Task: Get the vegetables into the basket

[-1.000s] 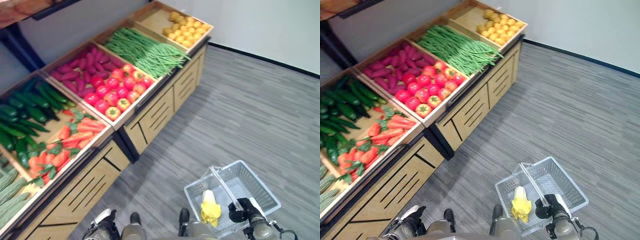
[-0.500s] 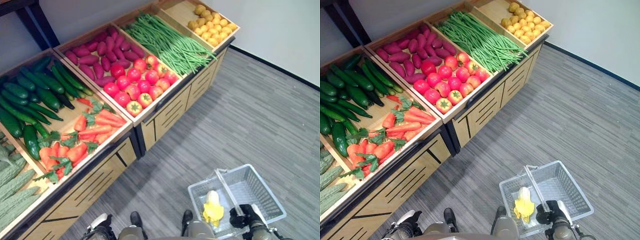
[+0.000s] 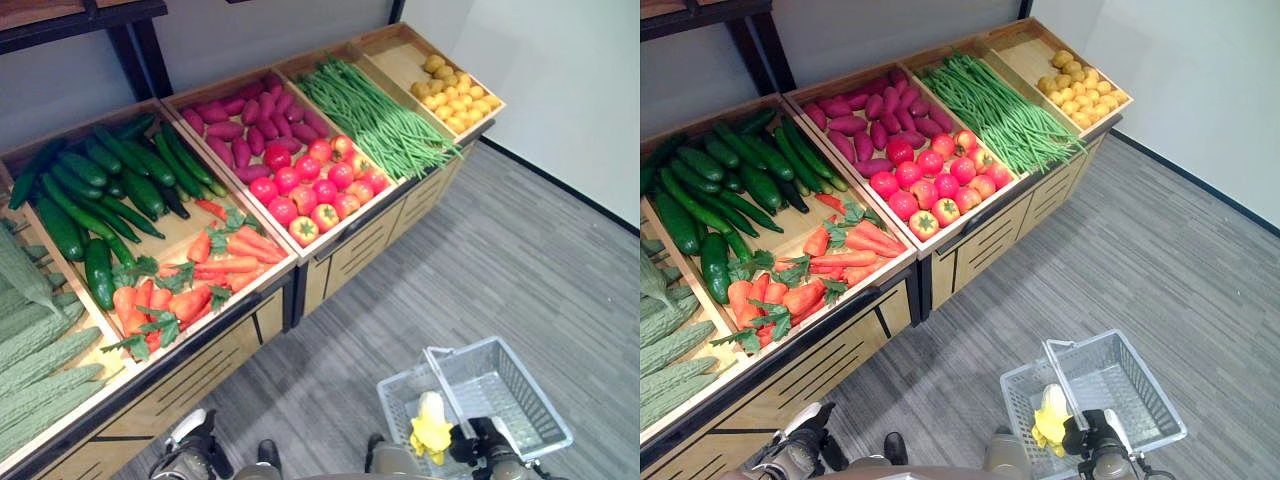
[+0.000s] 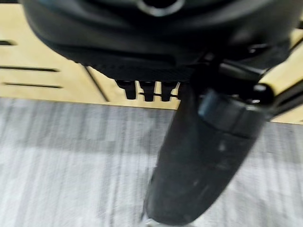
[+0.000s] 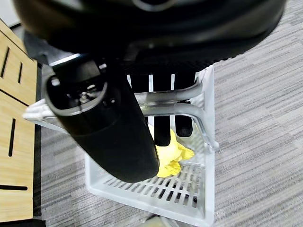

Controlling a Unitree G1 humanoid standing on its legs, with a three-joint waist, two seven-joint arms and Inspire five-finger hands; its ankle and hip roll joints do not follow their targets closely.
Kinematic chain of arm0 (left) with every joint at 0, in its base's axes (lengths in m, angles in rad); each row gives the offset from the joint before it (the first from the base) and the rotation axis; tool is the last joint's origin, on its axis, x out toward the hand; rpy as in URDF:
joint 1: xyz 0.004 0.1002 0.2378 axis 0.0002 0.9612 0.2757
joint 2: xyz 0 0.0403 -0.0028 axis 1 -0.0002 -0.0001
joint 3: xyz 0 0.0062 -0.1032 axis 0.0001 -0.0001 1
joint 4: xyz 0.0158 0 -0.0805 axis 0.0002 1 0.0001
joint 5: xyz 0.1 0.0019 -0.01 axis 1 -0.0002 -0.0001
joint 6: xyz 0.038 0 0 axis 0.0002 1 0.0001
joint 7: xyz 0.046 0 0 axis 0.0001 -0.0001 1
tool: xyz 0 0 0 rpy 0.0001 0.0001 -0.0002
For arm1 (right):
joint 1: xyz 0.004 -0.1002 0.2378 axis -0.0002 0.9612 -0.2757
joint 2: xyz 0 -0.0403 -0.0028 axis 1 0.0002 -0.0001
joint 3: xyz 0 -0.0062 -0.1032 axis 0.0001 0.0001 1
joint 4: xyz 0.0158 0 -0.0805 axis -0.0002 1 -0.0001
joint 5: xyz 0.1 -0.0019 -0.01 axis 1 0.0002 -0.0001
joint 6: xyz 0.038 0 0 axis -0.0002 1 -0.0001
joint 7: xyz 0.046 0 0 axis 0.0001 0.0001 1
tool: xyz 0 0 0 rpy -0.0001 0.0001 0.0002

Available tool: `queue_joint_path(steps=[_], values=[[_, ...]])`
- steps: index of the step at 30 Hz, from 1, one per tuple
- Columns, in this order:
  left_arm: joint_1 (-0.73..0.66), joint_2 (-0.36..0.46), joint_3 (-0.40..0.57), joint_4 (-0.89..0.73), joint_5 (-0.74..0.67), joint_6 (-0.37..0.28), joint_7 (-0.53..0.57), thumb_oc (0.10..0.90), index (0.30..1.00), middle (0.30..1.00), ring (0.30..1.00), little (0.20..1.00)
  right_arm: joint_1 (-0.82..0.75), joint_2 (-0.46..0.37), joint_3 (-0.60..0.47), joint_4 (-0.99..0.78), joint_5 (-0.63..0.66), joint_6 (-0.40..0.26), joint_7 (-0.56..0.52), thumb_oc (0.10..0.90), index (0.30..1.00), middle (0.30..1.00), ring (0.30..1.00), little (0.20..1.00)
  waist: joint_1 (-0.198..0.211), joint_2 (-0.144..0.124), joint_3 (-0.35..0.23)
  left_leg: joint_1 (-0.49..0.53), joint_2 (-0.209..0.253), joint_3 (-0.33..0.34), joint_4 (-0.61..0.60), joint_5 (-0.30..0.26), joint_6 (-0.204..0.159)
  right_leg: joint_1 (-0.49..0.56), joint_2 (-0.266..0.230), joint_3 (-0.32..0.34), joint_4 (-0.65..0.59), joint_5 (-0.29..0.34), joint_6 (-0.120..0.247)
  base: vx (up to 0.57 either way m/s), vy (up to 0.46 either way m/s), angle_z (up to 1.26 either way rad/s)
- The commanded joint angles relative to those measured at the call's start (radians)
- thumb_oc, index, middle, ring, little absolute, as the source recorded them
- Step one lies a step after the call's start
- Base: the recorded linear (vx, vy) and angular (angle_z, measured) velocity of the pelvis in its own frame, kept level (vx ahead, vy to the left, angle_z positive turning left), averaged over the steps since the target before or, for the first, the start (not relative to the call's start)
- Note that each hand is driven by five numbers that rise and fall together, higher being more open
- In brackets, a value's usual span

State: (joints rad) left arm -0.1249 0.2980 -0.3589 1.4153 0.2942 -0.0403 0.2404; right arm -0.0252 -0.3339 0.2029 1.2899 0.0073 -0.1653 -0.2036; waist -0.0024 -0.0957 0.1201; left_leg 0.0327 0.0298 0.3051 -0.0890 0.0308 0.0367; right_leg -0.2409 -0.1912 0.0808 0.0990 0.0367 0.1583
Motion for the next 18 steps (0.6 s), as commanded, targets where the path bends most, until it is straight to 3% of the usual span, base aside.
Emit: queue_joint_path(steps=[1, 4, 9, 12, 16, 18], values=[[-0.035, 0.004, 0.023, 0.005, 0.006, -0.01, 0.013, 0.9, 1.0, 1.0, 1.0, 1.0, -0.031, -0.068, -0.022, -0.027, 0.022, -0.044, -0.041, 0.4, 0.3, 0.3, 0.3, 0.3, -0.005, 0.023, 0.044, -0.015, 0.049, -0.08, 0.028, -0.006, -0.076, 0.032, 0.016, 0.042, 0.006, 0.063, 0.025, 0.05, -0.147, 0.32], [-0.034, -0.002, 0.017, 0.009, 0.007, -0.007, 0.01, 0.9, 1.0, 1.0, 1.0, 1.0, -0.017, -0.072, -0.018, -0.014, 0.006, -0.038, -0.04, 0.4, 0.3, 0.3, 0.3, 0.3, -0.005, 0.025, 0.036, -0.014, 0.059, -0.109, 0.035, -0.002, -0.086, 0.064, 0.023, 0.036, -0.01, 0.049, 0.016, 0.05, -0.195, 0.86], [-0.017, -0.016, 0.027, 0.015, -0.005, -0.007, 0.003, 0.9, 1.0, 1.0, 1.0, 1.0, 0.0, -0.085, -0.009, 0.011, -0.023, -0.032, -0.019, 0.4, 0.3, 0.3, 0.3, 0.3, 0.002, 0.044, 0.025, -0.015, 0.129, -0.14, 0.076, 0.013, -0.124, 0.105, 0.08, -0.015, 0.007, 0.002, -0.028, 0.09, -0.295, 0.17], [-0.011, -0.027, 0.035, 0.015, -0.013, -0.004, 0.006, 0.9, 1.0, 1.0, 1.0, 1.0, 0.01, -0.094, -0.003, 0.02, -0.032, -0.029, -0.015, 0.4, 0.3, 0.3, 0.3, 0.3, 0.01, 0.053, 0.03, -0.033, 0.164, -0.17, 0.096, 0.058, -0.149, 0.123, 0.117, -0.044, 0.015, -0.021, -0.057, 0.04, -0.261, 0.13], [-0.02, -0.035, 0.031, 0.008, -0.024, -0.003, 0.011, 0.9, 1.0, 1.0, 1.0, 1.0, 0.019, -0.109, -0.012, 0.021, -0.033, -0.027, -0.017, 0.4, 0.3, 0.3, 0.3, 0.3, 0.009, 0.057, 0.037, -0.069, 0.176, -0.194, 0.118, 0.089, -0.16, 0.131, 0.12, -0.091, 0.021, -0.035, -0.074, -0.02, -0.16, 0.28], [-0.023, -0.048, 0.027, -0.001, -0.035, -0.001, 0.017, 0.9, 1.0, 1.0, 1.0, 1.0, 0.029, -0.123, -0.041, 0.046, -0.021, -0.022, -0.027, 0.4, 0.3, 0.3, 0.3, 0.3, 0.003, 0.056, 0.035, -0.075, 0.179, -0.152, 0.167, 0.079, -0.158, 0.144, 0.105, -0.132, 0.021, -0.042, -0.085, -0.03, -0.159, 0.56]])
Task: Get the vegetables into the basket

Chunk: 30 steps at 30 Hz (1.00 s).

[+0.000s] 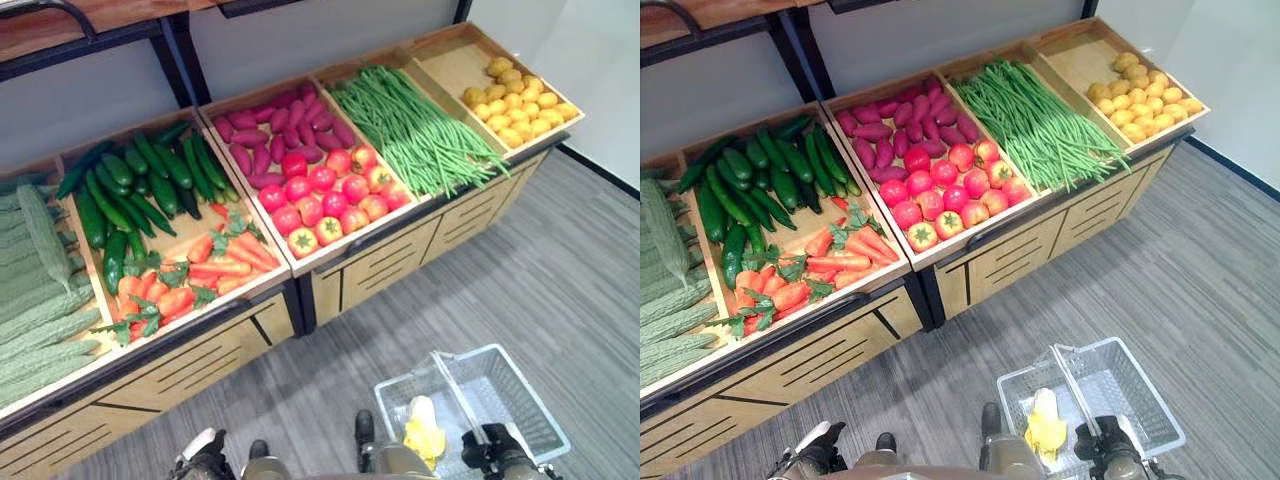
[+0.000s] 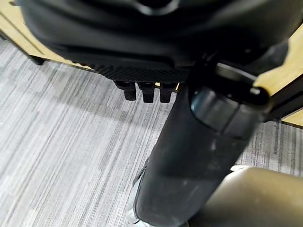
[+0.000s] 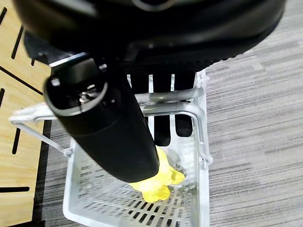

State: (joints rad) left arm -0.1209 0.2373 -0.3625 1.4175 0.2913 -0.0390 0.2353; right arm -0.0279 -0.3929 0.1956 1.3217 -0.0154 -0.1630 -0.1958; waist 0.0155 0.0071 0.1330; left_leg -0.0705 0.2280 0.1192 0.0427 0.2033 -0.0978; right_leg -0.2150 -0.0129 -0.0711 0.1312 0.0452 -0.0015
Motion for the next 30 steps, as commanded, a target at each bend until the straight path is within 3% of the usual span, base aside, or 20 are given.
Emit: queue_joint_path(steps=[1, 3, 8, 14, 21, 25, 26, 27, 30], values=[[-0.029, 0.012, 0.033, 0.001, -0.033, 0.001, 0.024, 0.9, 1.0, 1.0, 1.0, 1.0, 0.036, -0.064, -0.037, 0.015, 0.004, -0.024, -0.036, 0.4, 0.3, 0.3, 0.3, 0.3, -0.021, -0.046, 0.02, 0.031, -0.021, 0.051, 0.054, -0.101, -0.023, 0.123, -0.077, 0.006, -0.013, -0.05, 0.072, -0.02, -0.069, 1.16], [-0.02, 0.008, 0.038, 0.002, -0.033, 0.004, 0.03, 0.9, 1.0, 1.0, 1.0, 1.0, 0.05, -0.057, -0.038, 0.037, 0.0, -0.019, -0.036, 0.4, 0.3, 0.3, 0.3, 0.3, -0.026, -0.033, 0.0, 0.037, -0.029, 0.079, 0.019, -0.107, -0.017, 0.134, -0.081, -0.035, -0.031, -0.051, 0.075, 0.0, 0.01, 0.79], [-0.008, 0.01, 0.069, 0.024, -0.041, 0.01, 0.048, 0.9, 1.0, 1.0, 1.0, 1.0, 0.058, -0.037, -0.044, 0.059, -0.003, -0.017, -0.039, 0.4, 0.3, 0.3, 0.3, 0.3, -0.026, -0.028, -0.016, 0.079, -0.046, 0.083, -0.07, -0.12, -0.011, 0.144, -0.1, -0.048, -0.052, -0.036, 0.093, 0.02, 0.09, 0.36], [-0.001, 0.018, 0.09, 0.03, -0.037, 0.01, 0.066, 0.9, 1.0, 1.0, 1.0, 1.0, 0.047, -0.002, -0.025, 0.078, -0.025, -0.009, -0.04, 0.4, 0.3, 0.3, 0.3, 0.3, -0.012, -0.048, -0.027, 0.114, -0.077, 0.112, -0.123, -0.141, -0.003, 0.153, -0.132, -0.039, -0.121, 0.026, 0.127, 0.0, 0.122, -0.17], [0.003, 0.048, 0.139, 0.047, -0.054, 0.015, 0.077, 0.9, 1.0, 1.0, 1.0, 1.0, 0.043, 0.014, -0.002, 0.072, -0.046, -0.011, -0.038, 0.4, 0.3, 0.3, 0.3, 0.3, -0.007, -0.072, -0.034, 0.133, -0.093, 0.125, -0.13, -0.16, 0.005, 0.157, -0.145, -0.022, -0.138, 0.048, 0.142, 0.0, 0.064, -0.11], [0.016, 0.078, 0.307, 0.071, -0.226, 0.009, 0.14, 0.9, 1.0, 1.0, 1.0, 1.0, 0.059, 0.026, -0.011, 0.092, -0.052, -0.017, -0.043, 0.4, 0.3, 0.3, 0.3, 0.3, 0.0, -0.079, -0.049, 0.146, -0.1, 0.126, -0.13, -0.167, 0.005, 0.171, -0.148, -0.021, -0.153, 0.052, 0.145, 0.03, 0.022, -0.08], [0.016, 0.078, 0.307, 0.071, -0.227, 0.009, 0.14, 0.9, 1.0, 1.0, 1.0, 1.0, 0.059, 0.026, -0.01, 0.092, -0.052, -0.017, -0.043, 0.4, 0.3, 0.3, 0.3, 0.3, 0.0, -0.079, -0.049, 0.146, -0.1, 0.126, -0.13, -0.167, 0.005, 0.172, -0.148, -0.021, -0.153, 0.052, 0.145, 0.05, 0.01, -0.06], [0.009, 0.102, 0.43, 0.078, -0.366, -0.002, 0.205, 0.9, 1.0, 1.0, 1.0, 1.0, 0.066, 0.034, -0.01, 0.101, -0.062, -0.018, -0.046, 0.4, 0.3, 0.3, 0.3, 0.3, 0.001, -0.081, -0.058, 0.154, -0.1, 0.127, -0.13, -0.169, 0.002, 0.181, -0.148, -0.022, -0.157, 0.052, 0.145, 0.05, 0.007, -0.02], [0.003, 0.169, 0.618, 0.113, -0.548, -0.025, 0.292, 0.9, 1.0, 1.0, 1.0, 1.0, 0.082, 0.041, 0.001, 0.09, -0.083, -0.018, -0.042, 0.4, 0.3, 0.3, 0.3, 0.3, -0.006, -0.085, -0.071, 0.166, -0.097, 0.135, -0.13, -0.173, -0.004, 0.191, -0.145, -0.021, -0.162, 0.048, 0.146, 0.05, 0.003, -0.02]])
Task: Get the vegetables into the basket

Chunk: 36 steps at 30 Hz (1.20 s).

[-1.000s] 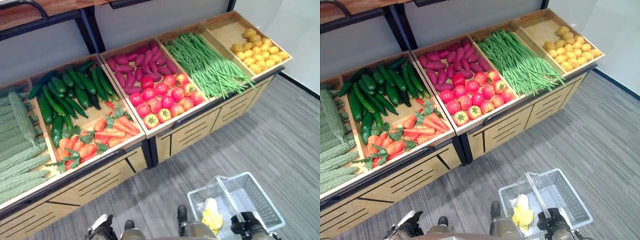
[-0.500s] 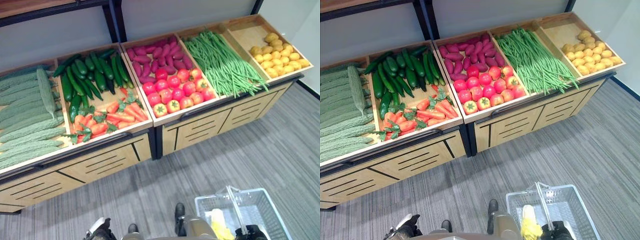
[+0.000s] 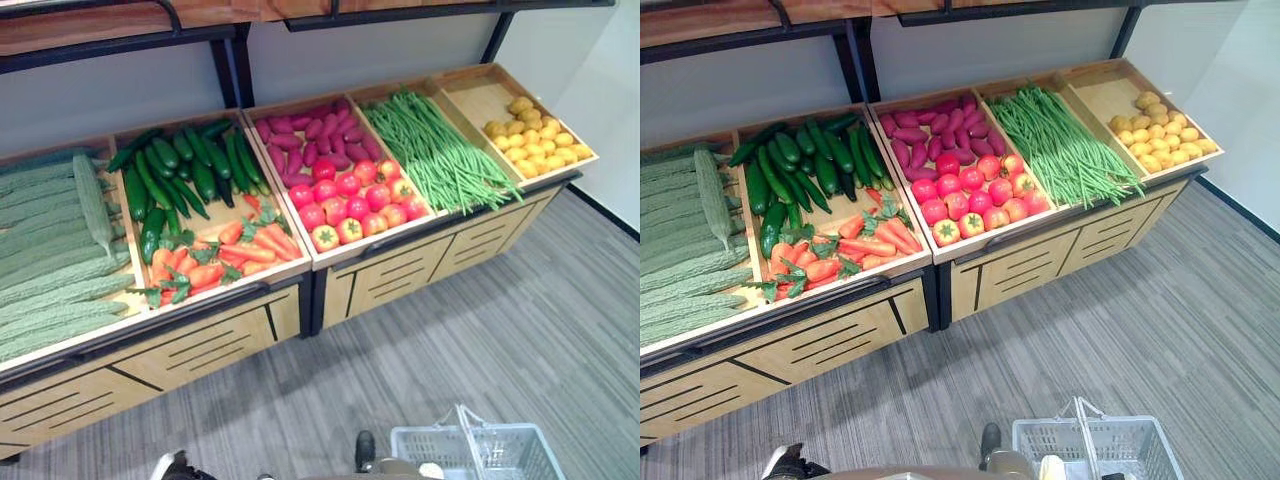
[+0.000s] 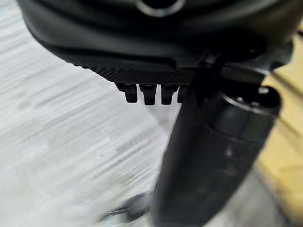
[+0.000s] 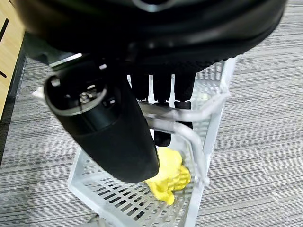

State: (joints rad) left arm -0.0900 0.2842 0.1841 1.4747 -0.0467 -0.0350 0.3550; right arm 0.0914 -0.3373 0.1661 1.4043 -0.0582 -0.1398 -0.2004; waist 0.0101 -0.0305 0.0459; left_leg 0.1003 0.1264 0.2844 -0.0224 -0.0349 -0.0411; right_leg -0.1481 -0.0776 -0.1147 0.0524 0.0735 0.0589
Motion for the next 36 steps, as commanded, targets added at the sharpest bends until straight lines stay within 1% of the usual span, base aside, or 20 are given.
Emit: queue_joint_path(steps=[1, 3, 4, 6, 8, 11, 12, 13, 15, 18, 20, 21, 23, 25, 27, 28, 30, 32, 33, 36], values=[[-0.027, 0.14, 0.126, 0.065, -0.268, -0.037, 0.188, 0.9, 1.0, 1.0, 1.0, 1.0, -0.033, -0.016, 0.036, 0.005, -0.046, -0.041, -0.035, 0.4, 0.3, 0.3, 0.3, 0.3, -0.005, -0.048, 0.012, 0.0, 0.005, -0.029, -0.065, 0.064, -0.063, 0.129, -0.079, 0.022, -0.085, 0.018, 0.086, 0.04, -0.005, -0.1], [-0.039, 0.186, 0.177, 0.046, -0.326, -0.071, 0.218, 0.9, 1.0, 1.0, 1.0, 1.0, -0.024, -0.022, 0.045, -0.002, -0.053, -0.04, -0.026, 0.4, 0.3, 0.3, 0.3, 0.3, -0.008, -0.047, 0.006, 0.004, 0.006, -0.027, -0.065, 0.063, -0.067, 0.133, -0.076, 0.022, -0.086, 0.016, 0.086, 0.01, -0.004, -0.04], [-0.039, 0.19, 0.175, 0.044, -0.324, -0.073, 0.214, 0.9, 1.0, 1.0, 1.0, 1.0, -0.024, -0.024, 0.05, -0.008, -0.055, -0.042, -0.023, 0.4, 0.3, 0.3, 0.3, 0.3, -0.011, -0.047, 0.005, 0.006, 0.006, -0.026, -0.065, 0.063, -0.069, 0.134, -0.075, 0.022, -0.085, 0.015, 0.086, 0.0, 0.0, 0.0], [-0.058, 0.247, 0.193, 0.012, -0.34, -0.107, 0.259, 0.9, 1.0, 1.0, 1.0, 1.0, -0.023, -0.031, 0.061, -0.009, -0.06, -0.041, -0.019, 0.4, 0.3, 0.3, 0.3, 0.3, -0.012, -0.044, 0.001, 0.008, 0.007, -0.026, -0.065, 0.065, -0.073, 0.136, -0.074, 0.018, -0.085, 0.014, 0.087, 0.0, 0.0, 0.0], [-0.058, 0.25, 0.189, 0.019, -0.34, -0.108, 0.249, 0.9, 1.0, 1.0, 1.0, 1.0, -0.025, -0.032, 0.065, -0.011, -0.061, -0.042, -0.012, 0.4, 0.3, 0.3, 0.3, 0.3, -0.014, -0.044, 0.001, 0.009, 0.008, -0.026, -0.065, 0.065, -0.074, 0.137, -0.073, 0.017, -0.084, 0.014, 0.088, 0.0, 0.0, 0.0], [-0.122, 0.331, 0.159, -0.16, -0.304, -0.174, 0.363, 0.9, 1.0, 1.0, 1.0, 1.0, -0.026, -0.036, 0.082, -0.011, -0.073, -0.051, -0.02, 0.4, 0.3, 0.3, 0.3, 0.3, -0.015, -0.036, -0.002, 0.004, 0.01, -0.031, -0.065, 0.07, -0.079, 0.136, -0.072, 0.013, -0.085, 0.015, 0.091, -0.02, -0.008, 0.03], [-0.122, 0.329, 0.159, -0.164, -0.302, -0.172, 0.367, 0.9, 1.0, 1.0, 1.0, 1.0, -0.026, -0.035, 0.081, -0.011, -0.074, -0.051, -0.02, 0.4, 0.3, 0.3, 0.3, 0.3, -0.014, -0.036, -0.002, 0.004, 0.01, -0.032, -0.065, 0.07, -0.079, 0.136, -0.072, 0.013, -0.085, 0.015, 0.091, 0.0, 0.0, 0.0], [-0.127, 0.351, 0.129, -0.324, -0.215, -0.182, 0.416, 0.9, 1.0, 1.0, 1.0, 1.0, -0.018, -0.033, 0.079, -0.021, -0.079, -0.057, -0.024, 0.4, 0.3, 0.3, 0.3, 0.3, -0.013, -0.037, 0.001, 0.007, 0.011, -0.037, -0.065, 0.068, -0.081, 0.142, -0.071, 0.007, -0.085, 0.012, 0.093, 0.0, 0.0, 0.0], [-0.127, 0.376, 0.103, -0.523, -0.09, -0.178, 0.477, 0.9, 1.0, 1.0, 1.0, 1.0, -0.015, -0.029, 0.067, -0.017, -0.082, -0.063, -0.03, 0.4, 0.3, 0.3, 0.3, 0.3, -0.007, -0.041, -0.001, -0.003, 0.009, -0.045, -0.065, 0.074, -0.081, 0.139, -0.073, -0.001, -0.088, 0.015, 0.095, -0.01, -0.013, 0.04], [-0.121, 0.392, 0.085, -0.699, 0.065, -0.141, 0.537, 0.9, 1.0, 1.0, 1.0, 1.0, -0.006, -0.028, 0.044, -0.01, -0.082, -0.069, -0.039, 0.4, 0.3, 0.3, 0.3, 0.3, -0.002, -0.047, 0.001, -0.012, 0.007, -0.056, -0.065, 0.075, -0.081, 0.143, -0.074, -0.012, -0.087, 0.013, 0.097, 0.0, -0.022, 0.13], [-0.117, 0.408, 0.049, -0.814, 0.186, -0.103, 0.523, 0.9, 1.0, 1.0, 1.0, 1.0, -0.006, -0.036, 0.029, -0.009, -0.082, -0.069, -0.039, 0.4, 0.3, 0.3, 0.3, 0.3, -0.001, -0.048, 0.003, -0.015, 0.006, -0.062, -0.065, 0.073, -0.079, 0.145, -0.075, -0.019, -0.088, 0.013, 0.098, -0.01, -0.01, 0.04], [-0.117, 0.408, 0.049, -0.815, 0.186, -0.102, 0.523, 0.9, 1.0, 1.0, 1.0, 1.0, -0.006, -0.036, 0.029, -0.009, -0.082, -0.069, -0.039, 0.4, 0.3, 0.3, 0.3, 0.3, -0.002, -0.048, 0.003, -0.015, 0.006, -0.062, -0.065, 0.073, -0.079, 0.145, -0.076, -0.019, -0.088, 0.013, 0.098, -0.01, -0.001, 0.06], [-0.137, 0.426, -0.029, -0.838, 0.301, -0.09, 0.478, 0.9, 1.0, 1.0, 1.0, 1.0, -0.016, -0.051, 0.035, -0.017, -0.085, -0.068, -0.036, 0.4, 0.3, 0.3, 0.3, 0.3, -0.01, -0.047, 0.005, -0.014, 0.006, -0.061, -0.065, 0.072, -0.078, 0.146, -0.077, -0.017, -0.091, 0.017, 0.1, 0.0, 0.009, 0.06], [-0.145, 0.431, -0.058, -0.844, 0.315, -0.098, 0.45, 0.9, 1.0, 1.0, 1.0, 1.0, -0.022, -0.055, 0.038, -0.022, -0.088, -0.069, -0.036, 0.4, 0.3, 0.3, 0.3, 0.3, -0.013, -0.045, 0.006, -0.014, 0.006, -0.059, -0.065, 0.071, -0.078, 0.146, -0.078, -0.016, -0.093, 0.019, 0.1, 0.0, 0.01, -0.02], [-0.183, 0.455, -0.151, -0.886, 0.343, -0.13, 0.352, 0.9, 1.0, 1.0, 1.0, 1.0, -0.046, -0.071, 0.049, -0.044, -0.099, -0.069, -0.034, 0.4, 0.3, 0.3, 0.3, 0.3, -0.024, -0.039, 0.008, -0.01, 0.003, -0.05, -0.065, 0.067, -0.076, 0.145, -0.082, -0.007, -0.099, 0.027, 0.104, 0.0, 0.028, -0.07], [-0.185, 0.455, -0.152, -0.885, 0.342, -0.13, 0.351, 0.9, 1.0, 1.0, 1.0, 1.0, -0.046, -0.071, 0.048, -0.045, -0.099, -0.068, -0.033, 0.4, 0.3, 0.3, 0.3, 0.3, -0.023, -0.039, 0.008, -0.01, 0.003, -0.049, -0.065, 0.067, -0.076, 0.145, -0.082, -0.007, -0.1, 0.028, 0.104, 0.0, 0.021, -0.06], [-0.224, 0.475, -0.212, -0.875, 0.349, -0.139, 0.292, 0.9, 1.0, 1.0, 1.0, 1.0, -0.055, -0.081, 0.056, -0.056, -0.107, -0.067, -0.029, 0.4, 0.3, 0.3, 0.3, 0.3, -0.036, -0.035, 0.01, -0.009, 0.002, -0.043, -0.065, 0.065, -0.075, 0.141, -0.083, -0.001, -0.101, 0.033, 0.106, 0.0, 0.018, -0.03], [-0.24, 0.486, -0.225, -0.861, 0.345, -0.148, 0.281, 0.9, 1.0, 1.0, 1.0, 1.0, -0.058, -0.083, 0.056, -0.058, -0.107, -0.067, -0.027, 0.4, 0.3, 0.3, 0.3, 0.3, -0.035, -0.034, 0.013, -0.009, 0.002, -0.039, -0.065, 0.064, -0.074, 0.139, -0.083, 0.002, -0.102, 0.035, 0.106, 0.0, 0.022, -0.07], [-0.269, 0.519, -0.272, -0.855, 0.357, -0.15, 0.224, 0.9, 1.0, 1.0, 1.0, 1.0, -0.064, -0.093, 0.059, -0.073, -0.109, -0.07, -0.018, 0.4, 0.3, 0.3, 0.3, 0.3, -0.044, -0.032, 0.017, -0.012, -0.001, -0.031, -0.065, 0.062, -0.074, 0.134, -0.084, 0.008, -0.107, 0.041, 0.108, -0.01, 0.029, -0.14], [-0.327, 0.553, -0.333, -0.802, 0.376, -0.153, 0.193, 0.9, 1.0, 1.0, 1.0, 1.0, -0.071, -0.101, 0.069, -0.096, -0.111, -0.078, -0.008, 0.4, 0.3, 0.3, 0.3, 0.3, -0.054, -0.03, 0.028, -0.018, 0.0, -0.021, -0.065, 0.063, -0.073, 0.116, -0.084, 0.022, -0.106, 0.05, 0.111, -0.03, 0.025, -0.2]])
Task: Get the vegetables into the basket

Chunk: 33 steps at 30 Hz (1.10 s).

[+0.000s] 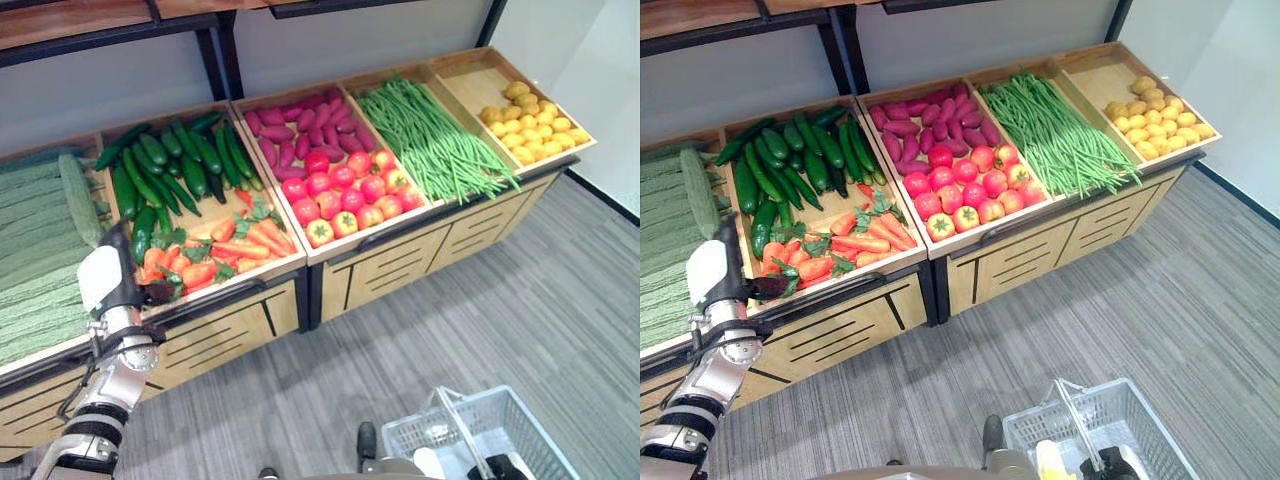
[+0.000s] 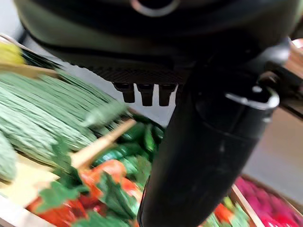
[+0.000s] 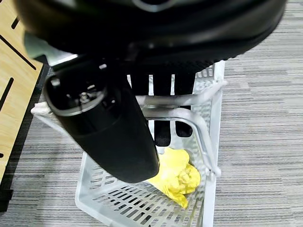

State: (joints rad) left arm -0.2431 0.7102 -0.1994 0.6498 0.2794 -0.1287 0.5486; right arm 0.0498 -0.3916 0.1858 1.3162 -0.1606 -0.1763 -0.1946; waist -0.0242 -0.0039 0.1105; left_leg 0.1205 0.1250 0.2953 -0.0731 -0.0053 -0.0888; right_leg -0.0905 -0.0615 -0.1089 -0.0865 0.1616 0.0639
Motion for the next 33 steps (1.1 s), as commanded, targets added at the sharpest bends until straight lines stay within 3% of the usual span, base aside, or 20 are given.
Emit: queue_joint_path(steps=[1, 11, 26, 32, 33], values=[[-0.212, 0.141, 0.011, 0.042, 0.067, -0.062, -0.015, 0.9, 1.0, 1.0, 1.0, 1.0, -0.037, -0.051, 0.056, -0.009, -0.011, -0.044, -0.014, 0.4, 0.3, 0.3, 0.3, 0.3, -0.023, -0.056, -0.028, -0.049, 0.003, -0.026, -0.014, 0.036, -0.025, 0.039, -0.098, 0.024, 0.033, -0.031, 0.107, -0.06, 0.018, -0.23], [-0.357, 0.16, -0.105, 0.101, 0.105, -0.036, -0.042, 0.9, 1.0, 1.0, 1.0, 1.0, -0.063, -0.056, 0.084, -0.011, -0.01, -0.046, -0.011, 0.4, 0.3, 0.3, 0.3, 0.3, -0.032, -0.066, -0.001, -0.093, 0.009, -0.015, -0.014, 0.047, -0.02, -0.013, -0.091, 0.038, 0.034, -0.014, 0.112, -0.03, 0.009, -0.08], [-0.445, 0.156, -0.136, 0.204, 0.111, 0.027, -0.019, 0.9, 1.0, 1.0, 1.0, 1.0, -0.139, -0.058, 0.132, -0.047, 0.0, -0.047, -0.024, 0.4, 0.3, 0.3, 0.3, 0.3, -0.013, -0.078, 0.063, -0.144, 0.014, -0.023, -0.014, 0.067, -0.017, -0.071, -0.088, 0.039, 0.048, -0.005, 0.108, -0.01, 0.002, -0.01], [-0.535, 0.172, -0.241, 0.301, 0.172, 0.087, -0.121, 0.9, 1.0, 1.0, 1.0, 1.0, -0.161, -0.069, 0.135, -0.047, 0.01, -0.037, -0.018, 0.4, 0.3, 0.3, 0.3, 0.3, -0.012, -0.074, 0.083, -0.161, 0.012, -0.029, -0.014, 0.075, -0.014, -0.087, -0.09, 0.035, 0.053, -0.001, 0.109, 0.0, 0.0, 0.0], [-0.593, 0.189, -0.31, 0.327, 0.222, 0.102, -0.197, 0.9, 1.0, 1.0, 1.0, 1.0, -0.171, -0.074, 0.128, -0.04, 0.018, -0.026, -0.014, 0.4, 0.3, 0.3, 0.3, 0.3, -0.008, -0.07, 0.09, -0.167, 0.009, -0.032, -0.014, 0.076, -0.013, -0.092, -0.091, 0.033, 0.056, -0.001, 0.109, 0.0, 0.0, 0.0]])
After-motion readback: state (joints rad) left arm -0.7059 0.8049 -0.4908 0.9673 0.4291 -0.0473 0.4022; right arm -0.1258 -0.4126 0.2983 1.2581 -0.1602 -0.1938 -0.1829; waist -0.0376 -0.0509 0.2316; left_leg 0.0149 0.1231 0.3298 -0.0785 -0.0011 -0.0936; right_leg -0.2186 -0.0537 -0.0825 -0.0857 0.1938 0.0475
